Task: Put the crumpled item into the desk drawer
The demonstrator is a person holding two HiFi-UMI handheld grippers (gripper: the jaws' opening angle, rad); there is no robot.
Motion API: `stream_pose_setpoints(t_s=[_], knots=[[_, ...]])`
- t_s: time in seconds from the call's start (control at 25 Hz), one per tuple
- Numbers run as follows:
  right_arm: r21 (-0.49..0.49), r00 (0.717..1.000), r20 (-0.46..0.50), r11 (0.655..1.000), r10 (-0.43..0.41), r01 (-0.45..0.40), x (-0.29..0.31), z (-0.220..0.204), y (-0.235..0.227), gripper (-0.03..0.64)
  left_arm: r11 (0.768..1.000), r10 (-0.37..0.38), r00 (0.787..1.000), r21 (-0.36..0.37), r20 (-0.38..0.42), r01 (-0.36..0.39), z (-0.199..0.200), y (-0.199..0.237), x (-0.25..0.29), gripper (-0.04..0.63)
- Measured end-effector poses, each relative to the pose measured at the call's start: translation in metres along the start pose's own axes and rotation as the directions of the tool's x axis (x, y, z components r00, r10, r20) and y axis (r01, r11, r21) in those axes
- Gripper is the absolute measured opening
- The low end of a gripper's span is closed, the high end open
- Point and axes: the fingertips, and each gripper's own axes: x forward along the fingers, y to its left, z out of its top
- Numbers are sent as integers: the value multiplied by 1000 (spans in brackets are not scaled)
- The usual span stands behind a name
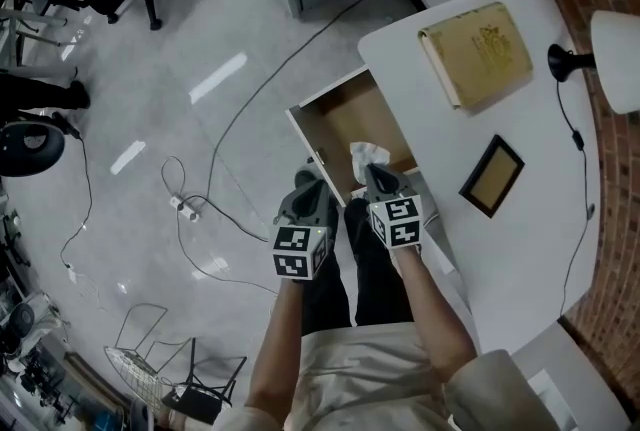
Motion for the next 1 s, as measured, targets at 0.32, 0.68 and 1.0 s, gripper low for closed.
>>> stream_pose_setpoints(t_s=[0.32, 0.68, 1.0], knots=[[30, 1000, -18, 999, -25, 26, 24, -11, -11, 28, 999, -22, 1000, -30, -12, 22, -16, 15, 24, 15], [59, 998, -24, 996, -59, 61, 55, -22, -26, 28, 999, -23, 999, -32, -28, 23, -32, 32, 53, 15], [89, 997, -42, 994, -59, 62, 80, -30, -31, 28, 999, -30, 998, -22, -46, 29, -52, 38, 75, 15]])
